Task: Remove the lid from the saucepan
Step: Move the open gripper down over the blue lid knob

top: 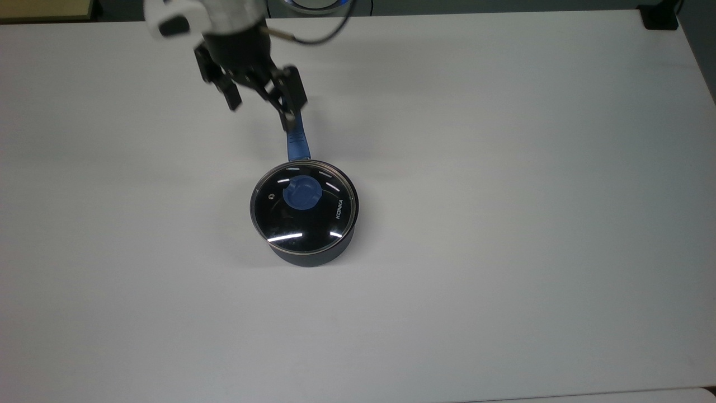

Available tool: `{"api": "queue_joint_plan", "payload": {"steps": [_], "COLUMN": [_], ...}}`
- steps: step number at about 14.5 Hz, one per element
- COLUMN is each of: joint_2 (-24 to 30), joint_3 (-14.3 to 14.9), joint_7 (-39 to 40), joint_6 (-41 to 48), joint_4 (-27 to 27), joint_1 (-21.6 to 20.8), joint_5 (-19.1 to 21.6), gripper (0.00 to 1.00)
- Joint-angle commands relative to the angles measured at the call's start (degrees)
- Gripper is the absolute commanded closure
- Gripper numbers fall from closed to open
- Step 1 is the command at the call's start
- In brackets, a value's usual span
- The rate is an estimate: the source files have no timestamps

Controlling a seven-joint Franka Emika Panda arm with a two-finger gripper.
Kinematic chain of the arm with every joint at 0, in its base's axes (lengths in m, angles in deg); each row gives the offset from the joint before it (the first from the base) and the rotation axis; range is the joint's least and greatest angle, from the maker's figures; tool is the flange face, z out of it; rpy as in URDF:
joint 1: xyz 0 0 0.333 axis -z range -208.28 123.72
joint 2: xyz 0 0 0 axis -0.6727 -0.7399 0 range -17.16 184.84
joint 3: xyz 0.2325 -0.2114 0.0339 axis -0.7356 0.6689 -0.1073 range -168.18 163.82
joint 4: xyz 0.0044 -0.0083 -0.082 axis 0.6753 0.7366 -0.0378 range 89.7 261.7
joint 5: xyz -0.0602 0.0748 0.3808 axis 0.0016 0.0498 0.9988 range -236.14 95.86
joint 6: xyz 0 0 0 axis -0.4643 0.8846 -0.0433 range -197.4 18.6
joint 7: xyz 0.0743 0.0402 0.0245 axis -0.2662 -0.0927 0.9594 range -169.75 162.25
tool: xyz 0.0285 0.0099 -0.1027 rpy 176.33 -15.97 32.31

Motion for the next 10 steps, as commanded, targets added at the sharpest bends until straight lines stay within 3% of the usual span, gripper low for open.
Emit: {"api": "queue_joint_plan", "payload": {"steps": [1,10], "joint_2": [-4.46,-13.42], "joint_3": [-0.91,-3.11], "joint_7": [-1.70,-2.40], "joint_6": [-1.97,-4.26], "joint_4": [-2.62,-7.72], "joint_1": [-1.83,-2.62], "joint_5": [-1.74,-7.20], "gripper": [0.02,0.03]}}
